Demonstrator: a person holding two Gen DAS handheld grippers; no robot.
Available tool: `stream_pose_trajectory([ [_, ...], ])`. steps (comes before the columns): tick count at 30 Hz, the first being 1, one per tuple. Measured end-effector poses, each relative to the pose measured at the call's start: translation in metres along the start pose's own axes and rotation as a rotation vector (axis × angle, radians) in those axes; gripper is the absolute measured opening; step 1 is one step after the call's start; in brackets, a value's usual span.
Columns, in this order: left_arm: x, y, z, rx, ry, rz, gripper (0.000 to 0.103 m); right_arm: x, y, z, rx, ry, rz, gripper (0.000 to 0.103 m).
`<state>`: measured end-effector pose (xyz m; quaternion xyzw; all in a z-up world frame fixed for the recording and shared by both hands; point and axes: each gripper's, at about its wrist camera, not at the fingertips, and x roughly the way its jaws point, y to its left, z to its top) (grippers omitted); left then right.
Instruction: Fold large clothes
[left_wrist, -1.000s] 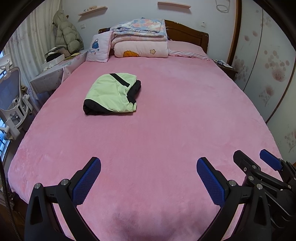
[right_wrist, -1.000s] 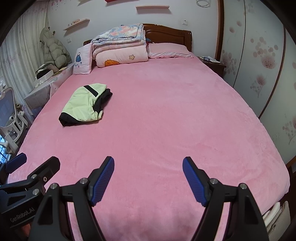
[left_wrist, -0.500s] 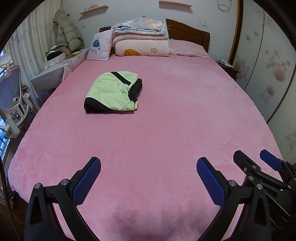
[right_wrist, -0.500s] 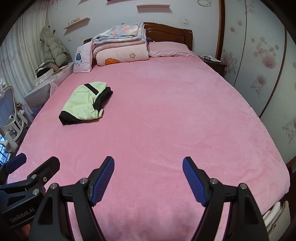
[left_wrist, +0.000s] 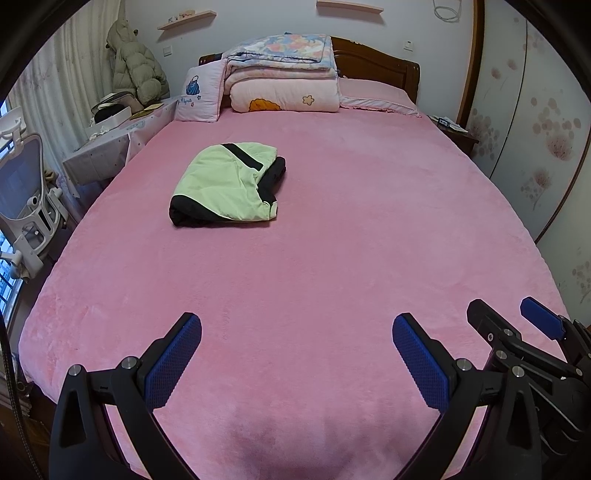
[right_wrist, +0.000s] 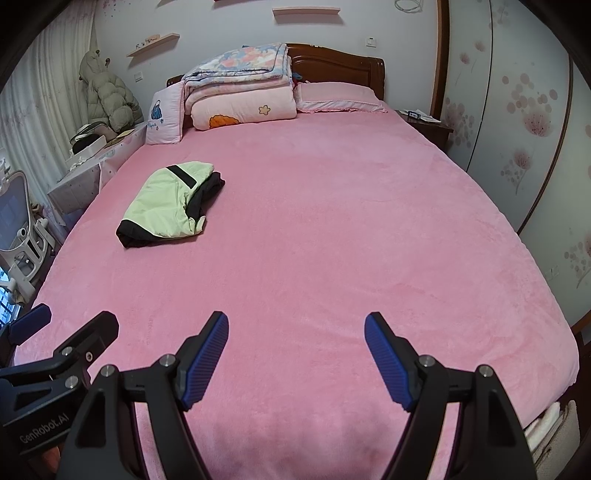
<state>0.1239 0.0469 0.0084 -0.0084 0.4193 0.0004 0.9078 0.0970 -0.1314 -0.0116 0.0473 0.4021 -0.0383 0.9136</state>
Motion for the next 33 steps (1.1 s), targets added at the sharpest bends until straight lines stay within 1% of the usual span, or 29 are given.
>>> stream_pose_trajectory([
  [9, 0.002, 0.002, 0.001, 0.001, 0.015, -0.021, 0.103, 0.002, -0.001, -0.001, 0.003, 0.004, 0.000, 0.077],
  [21, 0.004, 0.003, 0.000, 0.000, 0.032, -0.014, 0.103, 0.006, 0.000, -0.006, 0.004, 0.012, -0.001, 0.077],
  [33, 0.003, 0.001, 0.001, 0.000, 0.028, -0.014, 0.103, 0.006, 0.001, -0.008, 0.005, 0.007, -0.001, 0.077],
])
